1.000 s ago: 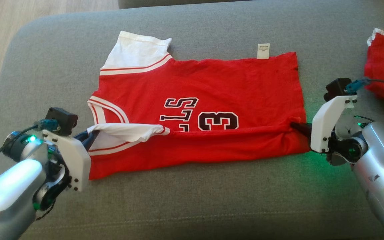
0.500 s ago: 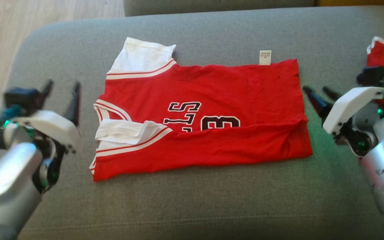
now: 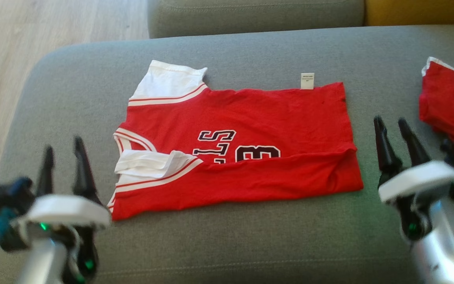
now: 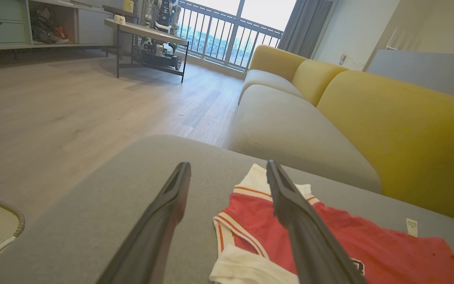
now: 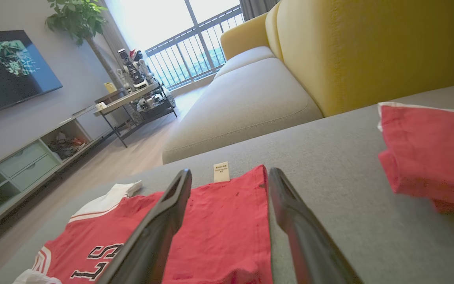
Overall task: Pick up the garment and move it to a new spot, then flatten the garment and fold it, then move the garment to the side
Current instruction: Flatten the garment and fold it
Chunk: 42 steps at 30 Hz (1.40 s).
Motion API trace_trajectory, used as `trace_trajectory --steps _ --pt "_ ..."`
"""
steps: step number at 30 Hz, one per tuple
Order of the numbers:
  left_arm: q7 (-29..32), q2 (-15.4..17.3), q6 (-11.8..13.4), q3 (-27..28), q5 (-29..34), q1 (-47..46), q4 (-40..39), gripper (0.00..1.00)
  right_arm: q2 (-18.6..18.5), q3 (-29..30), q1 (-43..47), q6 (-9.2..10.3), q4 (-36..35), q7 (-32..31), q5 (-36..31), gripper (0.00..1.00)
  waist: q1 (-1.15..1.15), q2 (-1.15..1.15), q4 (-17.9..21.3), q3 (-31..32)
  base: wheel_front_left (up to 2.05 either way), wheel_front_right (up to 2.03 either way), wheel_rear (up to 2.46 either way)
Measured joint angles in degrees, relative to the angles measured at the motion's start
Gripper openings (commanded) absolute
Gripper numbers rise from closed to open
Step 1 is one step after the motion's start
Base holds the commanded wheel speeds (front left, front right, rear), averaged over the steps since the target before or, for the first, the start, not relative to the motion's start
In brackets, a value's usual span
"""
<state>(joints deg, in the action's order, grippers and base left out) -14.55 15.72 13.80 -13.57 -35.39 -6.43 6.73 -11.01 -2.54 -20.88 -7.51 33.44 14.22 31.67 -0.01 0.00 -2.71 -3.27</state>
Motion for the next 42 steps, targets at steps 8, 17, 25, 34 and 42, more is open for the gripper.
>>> trace_trajectory --steps 8,17,25,34,42 --pt "0.0 -7.61 -6.91 2.97 6.46 5.22 9.21 1.0 6.56 7.86 8.95 0.0 -8.55 0.18 -4.61 1.0 0.0 0.0 1.15 -0.61 0.0 0.0 0.0" --pt "0.01 -9.93 -9.34 3.38 7.48 2.35 24.73 1.0 7.72 7.86 8.81 0.0 -11.81 0.18 -5.72 1.0 0.0 0.0 2.58 -1.58 0.0 0.0 0.0" --pt "0.0 -10.66 -9.27 5.11 5.94 -2.32 34.08 1.0 7.88 7.94 8.81 0.0 -12.48 0.15 -4.76 1.0 0.0 0.0 3.6 -2.27 0.0 0.0 0.0" --pt "0.42 -10.68 -8.83 5.31 5.44 -6.21 40.3 1.0 7.92 8.23 8.8 0.0 -12.5 0.15 -3.7 1.0 0.0 0.0 4.57 -2.51 0.0 0.0 0.0" --pt "1.85 -10.32 -11.87 3.55 5.52 -9.1 43.42 0.0 7.94 8.45 8.79 0.0 -8.67 -2.94 -4.05 1.0 0.0 0.0 4.14 -2.75 0.0 0.0 0.0"
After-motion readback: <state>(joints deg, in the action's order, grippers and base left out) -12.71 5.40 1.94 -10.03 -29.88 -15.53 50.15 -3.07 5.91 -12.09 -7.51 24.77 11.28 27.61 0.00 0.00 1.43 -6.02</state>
